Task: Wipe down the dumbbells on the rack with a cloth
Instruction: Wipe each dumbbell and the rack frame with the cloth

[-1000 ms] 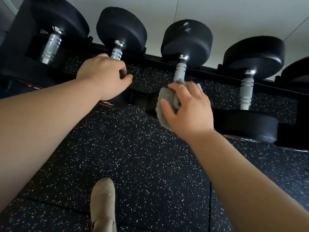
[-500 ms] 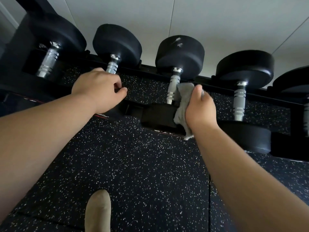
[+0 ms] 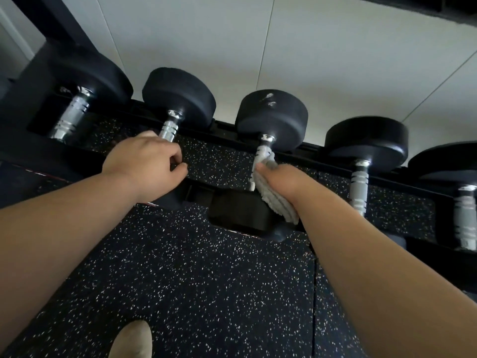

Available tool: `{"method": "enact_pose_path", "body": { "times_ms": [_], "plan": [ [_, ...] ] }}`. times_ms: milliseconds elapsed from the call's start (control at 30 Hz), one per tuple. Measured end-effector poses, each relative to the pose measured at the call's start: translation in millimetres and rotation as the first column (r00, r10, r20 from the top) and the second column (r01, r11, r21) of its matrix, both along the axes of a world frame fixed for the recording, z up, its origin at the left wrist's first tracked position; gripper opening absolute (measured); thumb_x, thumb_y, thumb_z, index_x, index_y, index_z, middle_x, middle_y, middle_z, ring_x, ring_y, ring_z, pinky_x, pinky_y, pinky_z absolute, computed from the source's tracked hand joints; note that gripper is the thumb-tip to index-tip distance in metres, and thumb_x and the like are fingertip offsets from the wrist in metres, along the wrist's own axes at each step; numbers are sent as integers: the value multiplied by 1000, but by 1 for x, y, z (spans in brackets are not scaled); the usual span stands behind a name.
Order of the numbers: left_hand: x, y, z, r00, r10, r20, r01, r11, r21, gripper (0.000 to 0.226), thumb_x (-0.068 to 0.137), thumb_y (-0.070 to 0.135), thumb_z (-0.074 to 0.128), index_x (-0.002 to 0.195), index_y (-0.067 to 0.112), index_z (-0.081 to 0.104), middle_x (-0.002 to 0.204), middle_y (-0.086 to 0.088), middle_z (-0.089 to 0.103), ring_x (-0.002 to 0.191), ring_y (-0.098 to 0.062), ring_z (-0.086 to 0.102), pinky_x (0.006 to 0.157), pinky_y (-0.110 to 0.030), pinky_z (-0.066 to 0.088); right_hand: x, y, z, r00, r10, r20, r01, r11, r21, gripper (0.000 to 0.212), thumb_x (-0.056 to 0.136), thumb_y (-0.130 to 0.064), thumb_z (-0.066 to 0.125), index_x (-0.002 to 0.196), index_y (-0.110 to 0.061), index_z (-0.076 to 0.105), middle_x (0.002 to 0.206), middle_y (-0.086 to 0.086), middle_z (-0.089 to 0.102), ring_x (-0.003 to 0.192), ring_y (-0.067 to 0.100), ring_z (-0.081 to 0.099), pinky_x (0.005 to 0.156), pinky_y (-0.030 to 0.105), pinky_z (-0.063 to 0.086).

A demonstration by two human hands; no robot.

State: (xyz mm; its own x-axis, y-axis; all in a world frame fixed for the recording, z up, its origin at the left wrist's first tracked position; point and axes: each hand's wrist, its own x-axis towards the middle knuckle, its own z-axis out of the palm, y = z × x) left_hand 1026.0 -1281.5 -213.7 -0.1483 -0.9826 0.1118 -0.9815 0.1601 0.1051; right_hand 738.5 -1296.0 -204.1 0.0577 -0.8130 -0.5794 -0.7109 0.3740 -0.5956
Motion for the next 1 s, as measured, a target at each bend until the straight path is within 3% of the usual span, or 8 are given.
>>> {"method": "enact_pose_path", "body": {
  "times_ms": [133, 233, 333, 400, 500, 667, 900, 1000],
  "plan": [
    [1, 1, -1, 1000, -15, -11, 15, 1000, -15, 26, 89, 59, 51, 92, 39, 66, 93, 10, 64, 105, -14, 55, 74, -33, 42, 20, -30, 8, 975, -71, -212, 14, 966, -258, 50, 112, -39, 24, 150, -11, 40, 139, 21, 57, 120, 38, 61, 99, 40, 49],
    [0, 2, 1, 999, -28, -33, 27, 999, -36, 23, 89, 54, 56, 92, 35, 69, 90, 12, 66, 106, -14, 55, 75, -35, 46, 27, -44, -2, 983, -160, -91, 136, 965, -223, 65, 109, -55, 24, 158, -14, 32, 153, 19, 46, 135, 39, 51, 108, 41, 41],
    [0, 3, 1, 998, -27, -49, 25, 999, -34, 22, 91, 52, 58, 93, 34, 71, 91, 11, 66, 108, -15, 54, 75, -35, 46, 12, -35, -22, 979, -164, 120, 171, 984, -52, 111, 73, -95, 47, 137, -5, 56, 111, 16, 73, 94, 28, 74, 86, 37, 57],
    [0, 2, 1, 999, -24, -27, 23, 1000, -20, 24, 90, 54, 56, 95, 35, 70, 93, 12, 67, 111, -15, 53, 75, -34, 44, -4, -21, -30, 990, -25, 136, 19, 999, 41, 73, 77, -66, 75, 116, -5, 66, 82, 3, 76, 69, 12, 73, 67, 26, 59],
    [-1, 1, 1, 1000, -24, -16, 24, 1000, -3, 27, 89, 56, 53, 96, 36, 70, 95, 13, 67, 113, -14, 52, 78, -35, 45, -18, -16, -41, 991, 12, 133, -11, 1000, -9, 87, 57, -62, 85, 126, -14, 67, 104, 0, 78, 97, 22, 75, 92, 42, 60],
    [0, 3, 1, 999, -10, -34, 10, 1000, -23, 23, 89, 54, 56, 94, 36, 70, 93, 15, 66, 110, -12, 53, 78, -36, 48, 12, -44, -23, 971, -237, -41, 220, 943, -248, 93, 80, -77, 66, 135, -4, 56, 100, 7, 70, 72, 17, 63, 62, 27, 48],
    [1, 1, 1, 999, -13, -32, 13, 1000, -7, 25, 88, 55, 54, 96, 37, 69, 94, 14, 65, 111, -12, 52, 78, -35, 48, 0, -30, -25, 981, -185, 53, 190, 976, -103, 65, 79, -69, 75, 105, -9, 70, 69, 6, 71, 60, 19, 69, 62, 30, 54],
    [1, 1, 1, 1000, -5, -26, 5, 1000, 2, 26, 87, 57, 53, 96, 38, 68, 96, 13, 65, 112, -12, 52, 79, -34, 47, -14, -1, -23, 995, -50, 84, 47, 998, 39, 50, 71, -58, 87, 98, -20, 71, 90, -1, 77, 86, 20, 74, 89, 38, 58]
  ]
}}
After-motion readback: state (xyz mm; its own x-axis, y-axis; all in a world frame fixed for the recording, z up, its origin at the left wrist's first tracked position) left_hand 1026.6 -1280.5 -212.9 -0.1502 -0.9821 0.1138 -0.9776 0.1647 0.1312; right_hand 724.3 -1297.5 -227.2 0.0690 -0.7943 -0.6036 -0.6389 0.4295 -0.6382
